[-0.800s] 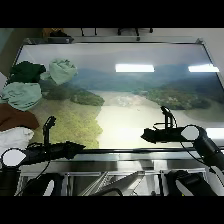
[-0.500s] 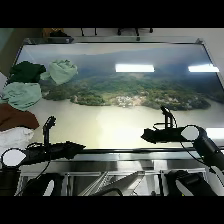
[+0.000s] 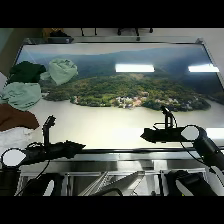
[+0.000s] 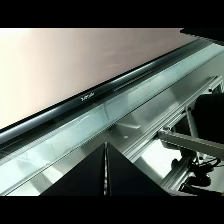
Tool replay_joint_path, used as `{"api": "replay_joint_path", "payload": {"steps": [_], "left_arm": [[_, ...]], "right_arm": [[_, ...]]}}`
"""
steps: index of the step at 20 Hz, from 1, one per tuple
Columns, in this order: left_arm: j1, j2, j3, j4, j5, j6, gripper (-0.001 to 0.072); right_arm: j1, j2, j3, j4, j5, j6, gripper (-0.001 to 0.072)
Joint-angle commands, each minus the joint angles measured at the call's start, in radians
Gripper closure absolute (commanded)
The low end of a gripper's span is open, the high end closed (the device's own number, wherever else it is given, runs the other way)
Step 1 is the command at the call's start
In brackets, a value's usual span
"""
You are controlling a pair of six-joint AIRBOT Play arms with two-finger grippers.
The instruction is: Fold the shirts.
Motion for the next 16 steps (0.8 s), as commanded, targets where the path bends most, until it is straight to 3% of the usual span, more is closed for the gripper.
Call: {"api": "replay_joint_path", "payload": {"steps": [1, 6, 14, 16], "left_arm": [[-0.001, 0.001, 0.001, -0.002, 0.013, 0.0, 0.0699], [-0.001, 0.001, 0.001, -0.01, 0.025, 0.0, 0.0699], [0.0, 0.0, 0.019, -0.041, 0.303, -0.011, 0.0699], [0.0, -0.011, 0.109, 0.093, 0.41, -0.011, 0.0692]], "right_arm": [[0.001, 0.001, 0.0, 0.006, -0.01, 0.0, 0.0693], [0.001, 0.001, 0.0, 0.023, -0.011, 0.001, 0.0693], [0.001, 0.0, 0.0, 0.025, -0.099, 0.0, 0.0692], [0.001, 0.001, 0.0, 0.024, -0.115, 0.0, 0.0687]]}}
